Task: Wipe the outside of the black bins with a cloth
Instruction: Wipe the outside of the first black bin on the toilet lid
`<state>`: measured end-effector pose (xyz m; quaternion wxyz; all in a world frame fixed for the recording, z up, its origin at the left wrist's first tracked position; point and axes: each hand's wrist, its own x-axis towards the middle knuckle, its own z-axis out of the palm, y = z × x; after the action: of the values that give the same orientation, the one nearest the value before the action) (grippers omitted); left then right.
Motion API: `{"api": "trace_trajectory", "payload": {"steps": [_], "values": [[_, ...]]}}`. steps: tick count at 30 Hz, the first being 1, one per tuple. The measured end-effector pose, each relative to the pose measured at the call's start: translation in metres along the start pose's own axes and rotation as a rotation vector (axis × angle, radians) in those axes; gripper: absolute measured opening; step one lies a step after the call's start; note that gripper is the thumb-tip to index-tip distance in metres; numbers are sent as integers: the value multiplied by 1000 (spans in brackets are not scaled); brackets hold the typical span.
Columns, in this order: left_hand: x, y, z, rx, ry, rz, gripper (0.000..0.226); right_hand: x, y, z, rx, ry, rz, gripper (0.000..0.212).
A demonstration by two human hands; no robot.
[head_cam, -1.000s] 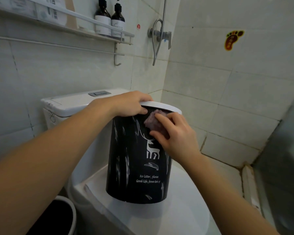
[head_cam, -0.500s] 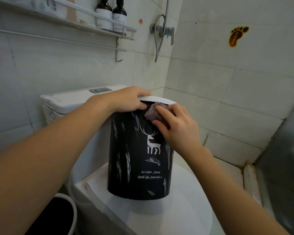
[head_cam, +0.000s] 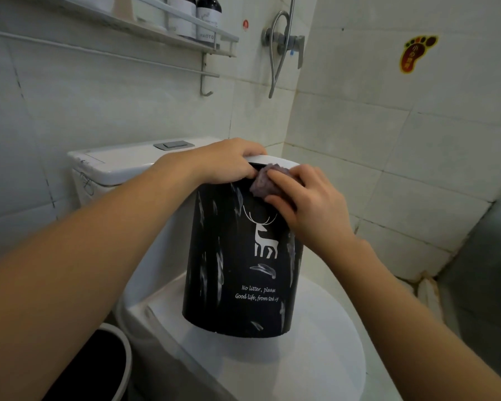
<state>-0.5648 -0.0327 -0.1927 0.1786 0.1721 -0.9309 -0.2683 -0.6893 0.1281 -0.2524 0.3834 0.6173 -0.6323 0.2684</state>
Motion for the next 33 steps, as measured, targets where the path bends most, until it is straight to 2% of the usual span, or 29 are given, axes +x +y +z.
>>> {"api": "trace_trajectory", "payload": {"steps": [3, 7, 9, 11, 15, 25, 30, 33], "values": [[-1, -1, -1, 6, 1, -9, 21, -3, -3, 0, 17, -43, -33, 34], [-2, -3, -2, 55, 26, -30, 15, -33, -7, -1, 39, -111, -209, 32], [-2, -3, -2, 95, 36, -27, 8, -38, -5, -1, 32, -111, -239, 30], [-2, -2, 0, 110, 49, -21, 4, -33, -3, 0, 15, -74, -169, 29], [0, -3, 2, 185, 76, 5, 22, -24, -3, 3, 30, -26, 6, 34], [-1, -8, 1, 137, 84, -9, 27, -69, -12, 4, 78, -97, -189, 32], [0, -7, 2, 115, 82, -8, 23, -48, -13, 1, 44, -45, -6, 33], [0, -8, 2, 113, 84, -9, 24, -64, -21, 3, 66, -67, -65, 33]]}}
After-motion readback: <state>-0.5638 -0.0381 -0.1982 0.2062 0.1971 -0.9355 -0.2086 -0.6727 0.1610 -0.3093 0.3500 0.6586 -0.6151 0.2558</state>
